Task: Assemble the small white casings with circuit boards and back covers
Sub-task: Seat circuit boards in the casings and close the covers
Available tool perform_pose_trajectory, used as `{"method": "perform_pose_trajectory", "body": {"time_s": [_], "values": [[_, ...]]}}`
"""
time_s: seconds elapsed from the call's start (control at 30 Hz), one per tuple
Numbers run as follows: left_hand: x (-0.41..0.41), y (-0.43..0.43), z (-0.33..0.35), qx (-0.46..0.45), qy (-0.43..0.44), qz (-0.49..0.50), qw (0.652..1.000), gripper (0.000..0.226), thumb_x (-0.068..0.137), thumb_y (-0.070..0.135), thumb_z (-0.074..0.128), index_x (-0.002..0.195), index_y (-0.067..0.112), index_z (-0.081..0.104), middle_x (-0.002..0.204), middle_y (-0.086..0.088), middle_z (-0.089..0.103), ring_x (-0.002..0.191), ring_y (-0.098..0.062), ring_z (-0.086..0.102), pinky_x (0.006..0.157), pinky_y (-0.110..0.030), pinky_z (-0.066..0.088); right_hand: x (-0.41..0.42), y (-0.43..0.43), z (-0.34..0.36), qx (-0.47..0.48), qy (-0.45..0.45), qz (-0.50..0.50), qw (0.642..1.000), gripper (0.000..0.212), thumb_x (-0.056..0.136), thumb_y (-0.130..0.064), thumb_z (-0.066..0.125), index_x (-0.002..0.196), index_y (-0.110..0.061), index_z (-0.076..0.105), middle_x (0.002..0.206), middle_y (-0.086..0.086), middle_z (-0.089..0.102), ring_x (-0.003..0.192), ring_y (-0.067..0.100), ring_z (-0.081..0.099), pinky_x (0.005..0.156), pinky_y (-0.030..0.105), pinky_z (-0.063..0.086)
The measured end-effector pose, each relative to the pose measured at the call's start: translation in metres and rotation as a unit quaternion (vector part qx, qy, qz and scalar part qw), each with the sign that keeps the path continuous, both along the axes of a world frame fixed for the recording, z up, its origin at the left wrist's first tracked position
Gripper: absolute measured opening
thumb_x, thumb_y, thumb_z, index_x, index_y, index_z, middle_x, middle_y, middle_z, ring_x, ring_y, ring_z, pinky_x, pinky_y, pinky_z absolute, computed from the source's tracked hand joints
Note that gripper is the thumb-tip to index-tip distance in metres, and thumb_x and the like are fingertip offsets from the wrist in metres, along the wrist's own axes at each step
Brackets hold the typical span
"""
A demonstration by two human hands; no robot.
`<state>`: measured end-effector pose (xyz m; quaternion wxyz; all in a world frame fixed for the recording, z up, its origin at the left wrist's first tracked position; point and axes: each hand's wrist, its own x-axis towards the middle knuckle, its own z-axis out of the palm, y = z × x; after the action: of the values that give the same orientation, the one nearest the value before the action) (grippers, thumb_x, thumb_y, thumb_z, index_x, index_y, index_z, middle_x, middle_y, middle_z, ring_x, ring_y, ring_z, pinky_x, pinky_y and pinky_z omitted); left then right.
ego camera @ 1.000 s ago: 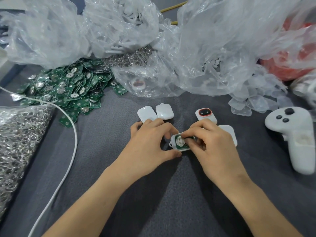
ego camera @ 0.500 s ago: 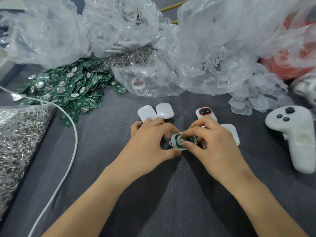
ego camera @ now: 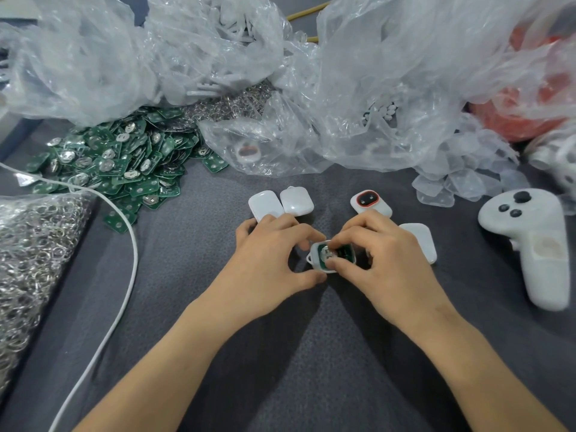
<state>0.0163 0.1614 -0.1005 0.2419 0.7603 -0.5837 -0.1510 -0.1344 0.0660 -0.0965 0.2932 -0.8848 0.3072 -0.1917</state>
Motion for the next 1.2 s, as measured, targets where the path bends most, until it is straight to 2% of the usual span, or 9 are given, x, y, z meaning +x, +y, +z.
{"method": "perform_pose_trajectory", "body": {"time_s": [0.27, 0.37, 0.47, 0.57, 0.73, 0.83, 0.9, 1.0, 1.2], "values": [[0.000, 0.000, -0.001, -0.010, -0.003, -0.001, 1.000, 0.036, 0.070, 0.053, 0.071, 0.104, 0.044, 0.062, 0.093, 0.018, 0.052, 0.098, 0.002, 0.043, 0.106, -0.041, 0.024, 0.003, 0.001, 0.001, -0.008, 0.019, -0.009, 1.000, 0.016, 0.076, -0.021, 0.078, 0.090, -0.017, 0.072, 0.094, -0.010, 0.056, 0.085, 0.006, 0.050, 0.075, 0.020, 0.039], [-0.002, -0.001, -0.001, -0.014, 0.000, 0.001, 1.000, 0.039, 0.070, 0.052, 0.072, 0.107, 0.045, 0.061, 0.097, 0.019, 0.050, 0.102, 0.002, 0.044, 0.108, -0.042, 0.022, 0.004, 0.002, 0.002, -0.021, 0.031, -0.029, 0.999, 0.015, 0.074, -0.027, 0.079, 0.088, -0.021, 0.073, 0.094, -0.011, 0.058, 0.089, 0.008, 0.048, 0.080, 0.028, 0.038], [-0.002, -0.001, 0.002, -0.027, 0.015, -0.013, 0.999, 0.043, 0.071, 0.045, 0.076, 0.109, 0.042, 0.056, 0.105, 0.021, 0.047, 0.103, 0.003, 0.045, 0.109, -0.043, 0.023, 0.004, 0.002, 0.003, -0.053, 0.069, -0.054, 0.995, 0.016, 0.074, -0.039, 0.076, 0.085, -0.028, 0.074, 0.098, -0.015, 0.060, 0.100, 0.012, 0.046, 0.078, 0.032, 0.024], [-0.002, -0.001, 0.004, -0.031, 0.021, -0.041, 0.998, 0.030, 0.072, 0.039, 0.076, 0.097, 0.040, 0.059, 0.105, 0.021, 0.051, 0.106, 0.002, 0.046, 0.109, -0.046, 0.023, 0.004, 0.003, 0.001, -0.050, 0.075, -0.066, 0.994, 0.016, 0.074, -0.044, 0.074, 0.086, -0.033, 0.074, 0.099, -0.017, 0.059, 0.105, 0.010, 0.042, 0.075, 0.028, 0.015], [-0.001, -0.002, 0.003, -0.034, 0.014, -0.044, 0.998, 0.023, 0.073, 0.040, 0.076, 0.090, 0.040, 0.060, 0.102, 0.022, 0.053, 0.107, 0.001, 0.047, 0.108, -0.048, 0.023, -0.003, 0.002, 0.001, 0.014, -0.020, -0.060, 0.998, 0.014, 0.072, -0.031, 0.079, 0.084, -0.027, 0.076, 0.095, -0.012, 0.062, 0.103, 0.010, 0.050, 0.091, 0.030, 0.034], [-0.001, -0.002, 0.003, -0.030, 0.016, -0.045, 0.998, 0.024, 0.072, 0.039, 0.076, 0.091, 0.038, 0.062, 0.102, 0.020, 0.054, 0.108, -0.001, 0.047, 0.109, -0.049, 0.022, -0.010, 0.001, 0.005, 0.026, -0.119, -0.116, 0.986, 0.006, 0.077, -0.020, 0.076, 0.082, -0.023, 0.074, 0.091, -0.012, 0.064, 0.095, 0.008, 0.056, 0.086, 0.010, 0.037], [-0.001, -0.002, 0.005, -0.025, 0.017, -0.046, 0.999, 0.024, 0.073, 0.040, 0.076, 0.092, 0.038, 0.062, 0.104, 0.019, 0.055, 0.107, -0.001, 0.047, 0.109, -0.050, 0.022, -0.015, -0.003, 0.007, 0.025, -0.160, -0.156, 0.974, 0.008, 0.081, -0.015, 0.071, 0.081, -0.023, 0.072, 0.089, -0.011, 0.065, 0.090, 0.006, 0.058, 0.082, 0.007, 0.037], [-0.001, -0.001, 0.006, -0.029, 0.017, -0.036, 0.999, 0.030, 0.073, 0.042, 0.076, 0.098, 0.039, 0.059, 0.103, 0.020, 0.055, 0.104, 0.000, 0.047, 0.110, -0.049, 0.022, -0.018, -0.007, 0.006, 0.022, -0.171, -0.175, 0.969, 0.011, 0.085, -0.011, 0.066, 0.084, -0.020, 0.071, 0.086, -0.011, 0.065, 0.085, 0.000, 0.056, 0.077, 0.002, 0.034], [-0.004, -0.001, 0.005, -0.027, -0.018, -0.045, 0.998, 0.028, 0.074, 0.042, 0.075, 0.100, 0.041, 0.062, 0.105, 0.024, 0.054, 0.109, 0.001, 0.044, 0.110, -0.053, 0.018, -0.011, 0.004, -0.003, 0.014, -0.120, -0.133, 0.984, 0.009, 0.083, -0.009, 0.069, 0.090, -0.015, 0.073, 0.085, -0.004, 0.065, 0.075, 0.003, 0.058, 0.070, 0.009, 0.044]]}}
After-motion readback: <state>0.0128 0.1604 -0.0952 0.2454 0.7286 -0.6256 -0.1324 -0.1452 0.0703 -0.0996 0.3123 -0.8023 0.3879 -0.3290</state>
